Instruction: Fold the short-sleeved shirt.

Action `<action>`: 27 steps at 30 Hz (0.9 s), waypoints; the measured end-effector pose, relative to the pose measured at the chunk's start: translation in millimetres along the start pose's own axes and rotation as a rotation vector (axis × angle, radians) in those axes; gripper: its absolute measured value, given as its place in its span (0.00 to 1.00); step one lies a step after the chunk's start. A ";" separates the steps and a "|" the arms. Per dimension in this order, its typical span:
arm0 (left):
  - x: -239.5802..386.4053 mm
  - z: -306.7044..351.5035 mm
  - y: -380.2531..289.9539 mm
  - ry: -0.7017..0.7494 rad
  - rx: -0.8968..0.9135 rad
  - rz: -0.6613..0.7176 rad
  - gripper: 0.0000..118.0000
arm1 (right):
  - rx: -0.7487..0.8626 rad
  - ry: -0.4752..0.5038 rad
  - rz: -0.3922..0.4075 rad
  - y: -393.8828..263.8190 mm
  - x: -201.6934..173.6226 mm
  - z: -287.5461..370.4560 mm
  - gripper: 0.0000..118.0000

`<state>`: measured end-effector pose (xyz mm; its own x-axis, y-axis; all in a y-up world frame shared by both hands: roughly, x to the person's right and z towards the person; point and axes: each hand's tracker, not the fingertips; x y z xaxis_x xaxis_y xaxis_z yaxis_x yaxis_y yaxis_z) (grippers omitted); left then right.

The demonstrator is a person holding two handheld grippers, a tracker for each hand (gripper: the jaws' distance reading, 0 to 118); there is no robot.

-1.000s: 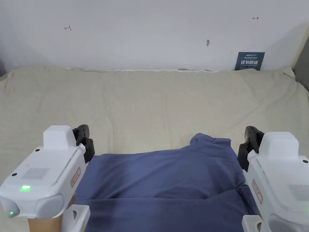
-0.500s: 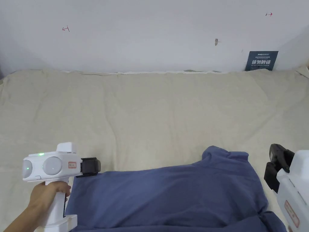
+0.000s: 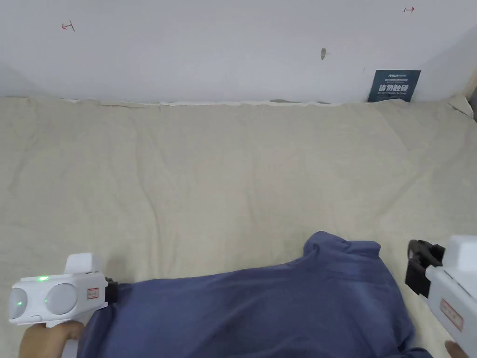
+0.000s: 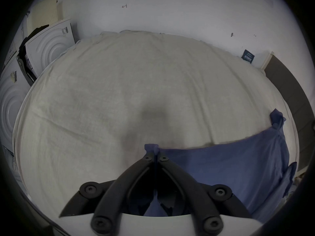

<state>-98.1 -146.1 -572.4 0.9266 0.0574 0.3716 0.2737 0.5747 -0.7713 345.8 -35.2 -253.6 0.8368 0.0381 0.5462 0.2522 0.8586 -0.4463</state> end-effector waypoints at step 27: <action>-9.9 110.7 -25.3 -0.044 0.214 0.073 0.02 | -0.207 0.102 0.046 -10.4 11.5 -68.1 0.01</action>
<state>-142.8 -70.9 -499.3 0.9284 0.1382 0.3448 0.1410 0.7277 -0.6713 385.9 -78.5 -291.0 0.8916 0.0141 0.4525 0.2984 0.7334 -0.6108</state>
